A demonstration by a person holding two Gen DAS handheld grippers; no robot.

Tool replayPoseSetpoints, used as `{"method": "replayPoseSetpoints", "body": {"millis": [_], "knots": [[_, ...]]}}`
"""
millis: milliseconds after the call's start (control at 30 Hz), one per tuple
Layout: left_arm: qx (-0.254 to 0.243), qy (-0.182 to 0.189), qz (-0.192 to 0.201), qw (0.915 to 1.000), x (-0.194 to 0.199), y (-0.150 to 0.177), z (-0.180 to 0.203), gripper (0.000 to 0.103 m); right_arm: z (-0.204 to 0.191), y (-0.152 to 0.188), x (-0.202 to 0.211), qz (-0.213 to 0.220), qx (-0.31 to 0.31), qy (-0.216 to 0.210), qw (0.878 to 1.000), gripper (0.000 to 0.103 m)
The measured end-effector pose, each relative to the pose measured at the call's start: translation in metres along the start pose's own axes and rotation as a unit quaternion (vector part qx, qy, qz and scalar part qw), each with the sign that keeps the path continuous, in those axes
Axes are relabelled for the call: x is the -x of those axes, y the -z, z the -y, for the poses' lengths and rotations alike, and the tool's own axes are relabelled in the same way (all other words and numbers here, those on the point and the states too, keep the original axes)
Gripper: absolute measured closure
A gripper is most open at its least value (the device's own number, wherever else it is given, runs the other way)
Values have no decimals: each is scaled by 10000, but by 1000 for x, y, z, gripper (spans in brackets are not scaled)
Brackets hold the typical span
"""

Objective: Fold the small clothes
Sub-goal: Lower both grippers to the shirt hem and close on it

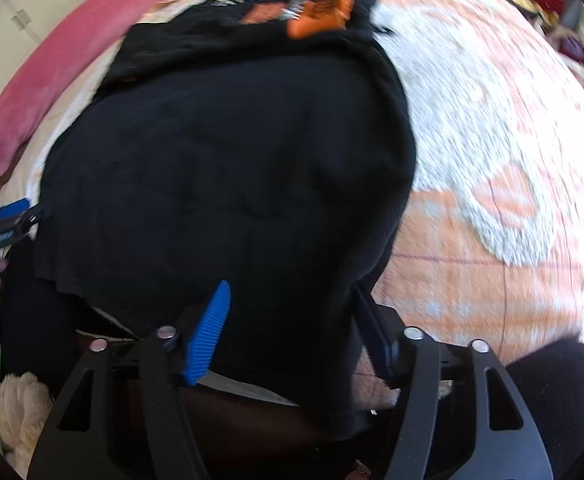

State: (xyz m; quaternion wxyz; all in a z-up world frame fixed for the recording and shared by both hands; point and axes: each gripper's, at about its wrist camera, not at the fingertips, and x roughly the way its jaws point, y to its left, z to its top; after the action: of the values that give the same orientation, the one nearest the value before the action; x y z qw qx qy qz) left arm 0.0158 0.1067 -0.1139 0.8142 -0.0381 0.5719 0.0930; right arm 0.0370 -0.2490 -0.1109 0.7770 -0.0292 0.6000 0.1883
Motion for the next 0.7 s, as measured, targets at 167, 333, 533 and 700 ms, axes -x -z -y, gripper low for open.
{"method": "replayPoseSetpoints", "body": {"millis": [167,333,533,700], "knots": [[248,211,-168,9993,-7,1,-14,10,13,2,-4,-88,-380,234,9990,47],[373,395,-292,9981,-18,4,-15,10,18,1,-18,-446,-467,274,9975,38],[351,628,-282,9970,-23,5,-4,30,27,-2,-9,-252,-596,20,9979,64],[254,1041,-201,9940,-14,7,-2,66,26,-3,3,-24,-537,-283,9982,89]]}}
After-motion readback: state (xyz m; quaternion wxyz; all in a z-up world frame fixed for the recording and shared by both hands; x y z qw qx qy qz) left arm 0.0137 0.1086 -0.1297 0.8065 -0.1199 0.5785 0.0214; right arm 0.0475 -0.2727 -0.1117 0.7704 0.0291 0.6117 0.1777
